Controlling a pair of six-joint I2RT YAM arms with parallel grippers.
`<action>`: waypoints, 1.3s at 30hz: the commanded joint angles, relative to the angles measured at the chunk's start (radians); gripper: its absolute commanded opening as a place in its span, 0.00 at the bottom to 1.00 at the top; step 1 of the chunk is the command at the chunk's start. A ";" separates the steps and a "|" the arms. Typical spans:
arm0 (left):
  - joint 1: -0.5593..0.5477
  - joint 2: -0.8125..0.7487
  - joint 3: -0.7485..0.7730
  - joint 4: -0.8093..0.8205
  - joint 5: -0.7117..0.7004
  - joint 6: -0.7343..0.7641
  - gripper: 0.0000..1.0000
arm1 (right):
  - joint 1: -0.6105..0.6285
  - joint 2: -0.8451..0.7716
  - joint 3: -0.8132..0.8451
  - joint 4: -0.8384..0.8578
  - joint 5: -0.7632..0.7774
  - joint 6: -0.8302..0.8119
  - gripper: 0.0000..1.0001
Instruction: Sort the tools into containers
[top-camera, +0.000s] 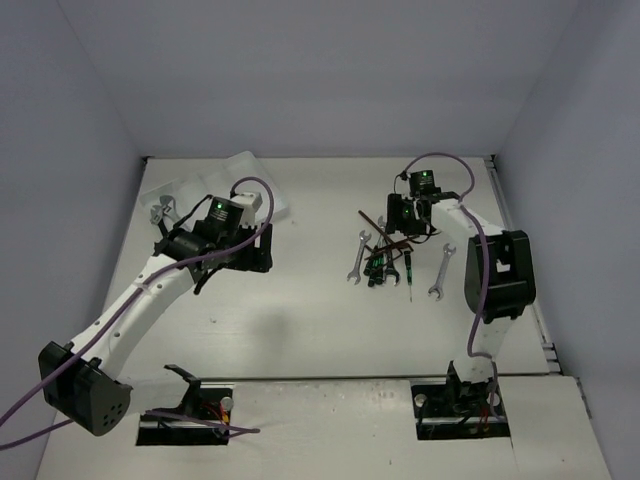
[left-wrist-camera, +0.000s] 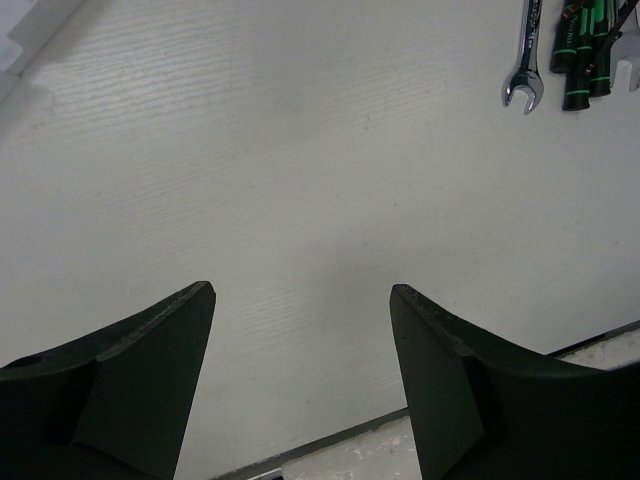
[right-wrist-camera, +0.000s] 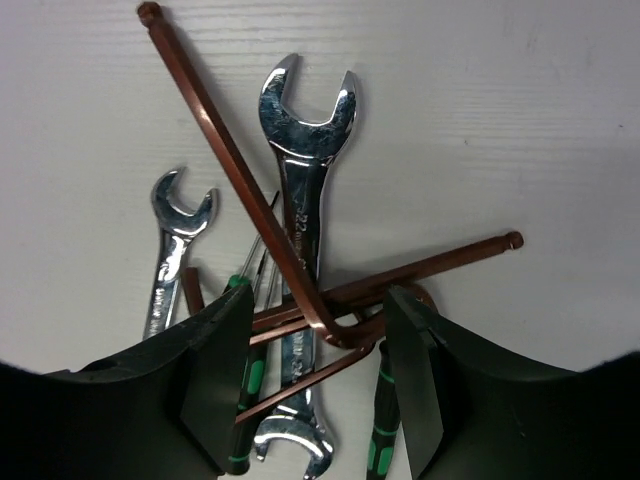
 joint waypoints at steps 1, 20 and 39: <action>-0.007 -0.048 -0.014 0.006 0.033 -0.063 0.68 | 0.033 0.049 0.053 0.006 -0.020 -0.124 0.51; -0.007 -0.115 -0.068 0.008 0.057 -0.117 0.68 | 0.129 0.061 0.025 0.009 0.187 -0.222 0.00; -0.037 0.036 0.088 0.339 0.189 -0.416 0.68 | 0.269 -0.313 -0.150 0.027 0.204 -0.081 0.00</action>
